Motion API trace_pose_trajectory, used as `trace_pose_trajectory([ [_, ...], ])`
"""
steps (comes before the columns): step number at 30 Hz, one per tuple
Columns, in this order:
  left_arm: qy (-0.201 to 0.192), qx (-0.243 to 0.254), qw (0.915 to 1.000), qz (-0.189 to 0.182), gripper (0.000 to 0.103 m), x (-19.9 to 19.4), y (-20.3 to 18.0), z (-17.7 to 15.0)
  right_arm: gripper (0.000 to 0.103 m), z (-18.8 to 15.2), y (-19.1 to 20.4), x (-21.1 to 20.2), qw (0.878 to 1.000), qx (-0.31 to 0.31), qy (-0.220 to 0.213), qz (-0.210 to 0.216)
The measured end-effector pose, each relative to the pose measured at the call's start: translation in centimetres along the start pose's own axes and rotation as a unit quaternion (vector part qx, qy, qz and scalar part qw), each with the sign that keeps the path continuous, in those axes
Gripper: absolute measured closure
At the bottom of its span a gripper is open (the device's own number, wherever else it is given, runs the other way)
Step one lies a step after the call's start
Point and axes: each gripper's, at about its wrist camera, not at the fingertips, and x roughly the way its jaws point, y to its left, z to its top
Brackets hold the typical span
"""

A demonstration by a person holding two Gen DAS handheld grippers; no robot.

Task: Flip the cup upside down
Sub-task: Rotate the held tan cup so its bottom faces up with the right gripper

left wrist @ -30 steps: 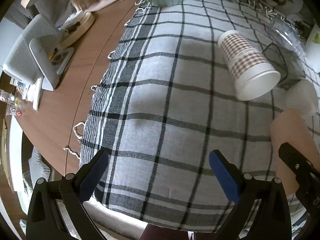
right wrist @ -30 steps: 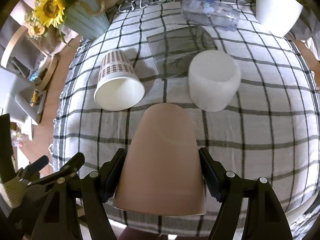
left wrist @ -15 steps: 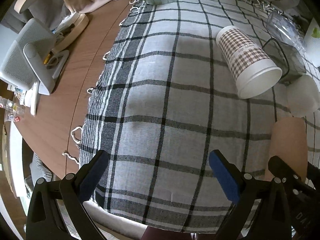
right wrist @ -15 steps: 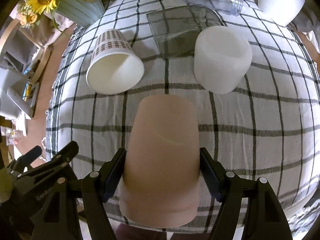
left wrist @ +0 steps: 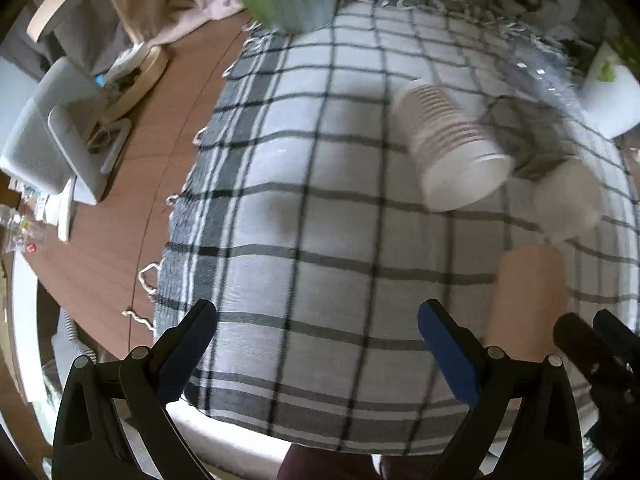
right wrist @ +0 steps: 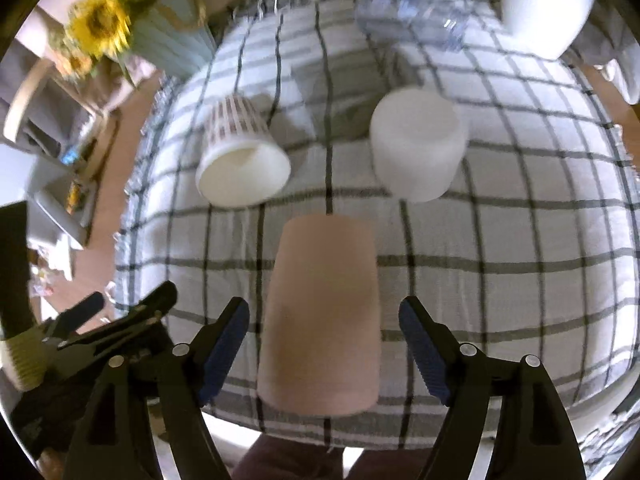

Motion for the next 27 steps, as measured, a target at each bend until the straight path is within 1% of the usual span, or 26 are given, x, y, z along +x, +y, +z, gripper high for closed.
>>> trace_pose_trajectory([
  [5, -0.009, 0.032, 0.9988, -0.036, 0.0, -2.0, -3.2, 0.2, 0.024, 0.0, -2.3, -3.5, 0.999, 0.027, -0.046, -0.006],
  [9, -0.002, 0.062, 0.9956, -0.07, 0.0, -2.3, -6.4, 0.8, 0.024, 0.1, -4.9, -4.7, 0.996, 0.061, -0.063, -0.014],
  [13, 0.011, 0.087, 0.9923, -0.088, 0.0, -2.0, -9.3, 1.1, 0.024, 0.1, -7.5, -5.4, 0.993, 0.088, -0.072, -0.02],
  [17, 0.035, 0.105, 0.9887, -0.102, 0.001, -0.7, -12.0, 1.6, 0.024, -0.2, -9.4, -5.4, 0.991, 0.111, -0.074, -0.028],
  [20, 0.059, 0.108, 0.9865, -0.109, 0.004, 0.5, -13.2, 1.8, 0.024, -0.2, -11.2, -4.9, 0.988, 0.134, -0.066, -0.034],
  [24, 0.077, 0.11, 0.9855, -0.104, 0.007, 1.9, -14.6, 1.9, 0.024, -0.3, -12.8, -4.4, 0.986, 0.15, -0.06, -0.039],
  [25, 0.081, 0.109, 0.9851, -0.106, 0.008, 2.2, -14.8, 2.0, 0.024, -0.2, -13.1, -4.2, 0.986, 0.15, -0.058, -0.04],
  [27, 0.09, 0.107, 0.9848, -0.103, 0.016, 2.7, -15.2, 2.2, 0.024, -0.2, -13.3, -4.1, 0.986, 0.153, -0.055, -0.041],
])
